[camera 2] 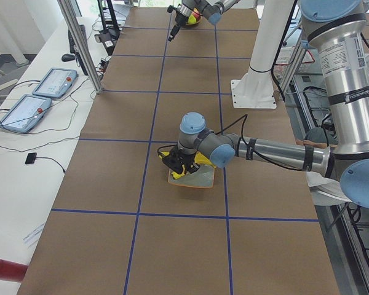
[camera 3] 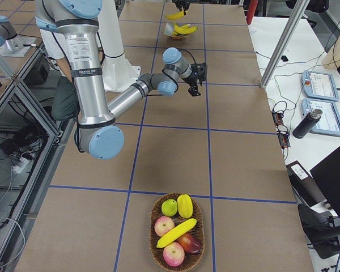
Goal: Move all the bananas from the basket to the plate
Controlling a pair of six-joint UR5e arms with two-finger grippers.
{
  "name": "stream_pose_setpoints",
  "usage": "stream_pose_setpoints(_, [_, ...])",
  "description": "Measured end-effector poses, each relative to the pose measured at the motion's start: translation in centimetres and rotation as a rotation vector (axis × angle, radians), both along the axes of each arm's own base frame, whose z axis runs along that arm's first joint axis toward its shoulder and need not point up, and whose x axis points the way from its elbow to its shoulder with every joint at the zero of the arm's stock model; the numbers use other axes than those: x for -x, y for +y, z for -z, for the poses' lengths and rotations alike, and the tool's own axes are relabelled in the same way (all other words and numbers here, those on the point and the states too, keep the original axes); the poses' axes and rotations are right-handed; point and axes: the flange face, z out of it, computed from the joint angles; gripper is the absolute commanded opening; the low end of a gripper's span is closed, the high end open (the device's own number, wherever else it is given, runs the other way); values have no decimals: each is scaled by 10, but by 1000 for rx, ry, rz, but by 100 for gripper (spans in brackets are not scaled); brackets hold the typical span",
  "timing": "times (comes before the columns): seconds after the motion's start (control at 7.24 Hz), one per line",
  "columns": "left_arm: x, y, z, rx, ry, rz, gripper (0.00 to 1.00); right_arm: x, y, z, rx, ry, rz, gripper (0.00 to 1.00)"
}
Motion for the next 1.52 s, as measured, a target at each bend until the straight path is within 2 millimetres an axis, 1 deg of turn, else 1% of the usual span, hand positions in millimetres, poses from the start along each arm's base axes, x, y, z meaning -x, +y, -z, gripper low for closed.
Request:
stream_pose_setpoints(0.14, [-10, -2, -4, 13, -2, -13, 0, -16, -3, -19, 12, 36, 3, 100])
stream_pose_setpoints(0.28, [-16, -2, -7, 20, -3, -25, 0, -34, -8, -29, 7, 59, 10, 100])
stream_pose_setpoints(0.41, [-23, -1, -11, 27, -7, -38, 0, -46, -11, -33, 4, 68, 14, 100])
stream_pose_setpoints(0.69, [-39, -4, -26, 38, -25, -68, 0, -51, -13, -34, 1, 72, 18, 100])
stream_pose_setpoints(0.83, [-42, -4, -29, 39, -30, -77, 5, -51, -14, -33, 0, 71, 19, 100])
stream_pose_setpoints(1.24, [-49, -3, -30, 37, -31, -94, 35, -54, -14, -34, 5, 65, 27, 100])
stream_pose_setpoints(1.38, [-51, -2, -31, 33, -36, -95, 43, -56, -14, -34, 7, 63, 28, 100])
stream_pose_setpoints(1.52, [-53, -2, -31, 26, -45, -97, 65, -57, -15, -34, 8, 62, 29, 100])
